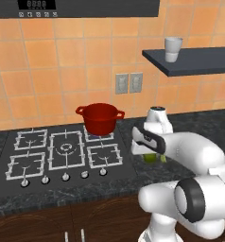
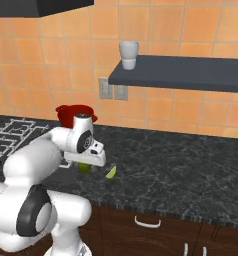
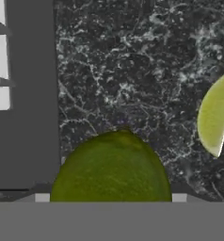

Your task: Put the lime and lemon wedge in the pot. Retrieve the spatula and lightly stir the vegetables in the pot.

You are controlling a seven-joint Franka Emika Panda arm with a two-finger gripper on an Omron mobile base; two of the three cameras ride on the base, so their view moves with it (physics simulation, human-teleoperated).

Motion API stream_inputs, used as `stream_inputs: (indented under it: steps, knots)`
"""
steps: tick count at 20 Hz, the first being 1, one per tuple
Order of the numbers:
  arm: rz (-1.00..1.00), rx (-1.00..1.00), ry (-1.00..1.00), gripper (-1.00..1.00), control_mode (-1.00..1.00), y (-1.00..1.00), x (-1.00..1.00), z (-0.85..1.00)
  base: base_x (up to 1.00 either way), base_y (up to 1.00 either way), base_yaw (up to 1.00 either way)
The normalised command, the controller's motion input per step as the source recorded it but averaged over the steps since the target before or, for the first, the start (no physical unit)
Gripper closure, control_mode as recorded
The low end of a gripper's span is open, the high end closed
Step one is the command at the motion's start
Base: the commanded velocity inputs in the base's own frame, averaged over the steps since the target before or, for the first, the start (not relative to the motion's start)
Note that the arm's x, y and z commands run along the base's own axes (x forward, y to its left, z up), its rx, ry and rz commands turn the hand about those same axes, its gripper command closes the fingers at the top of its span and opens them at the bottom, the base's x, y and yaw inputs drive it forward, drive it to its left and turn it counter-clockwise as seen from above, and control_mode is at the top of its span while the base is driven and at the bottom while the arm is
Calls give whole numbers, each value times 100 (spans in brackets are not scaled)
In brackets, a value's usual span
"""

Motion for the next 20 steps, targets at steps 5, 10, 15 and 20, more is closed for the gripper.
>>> stream_inputs:
  steps: [5, 10, 15, 20]
  knots:
    - [0, 9, -12, 100, -100, 1, -5, 100, 0, 0, 0]
    - [1, 6, 0, 100, -100, 33, 48, 100, 0, 0, 0]
    - [1, 1, 0, 100, -100, 48, 91, 82, 0, 0, 0]
    - [0, -1, 0, 100, -100, 52, 100, 31, 0, 0, 0]
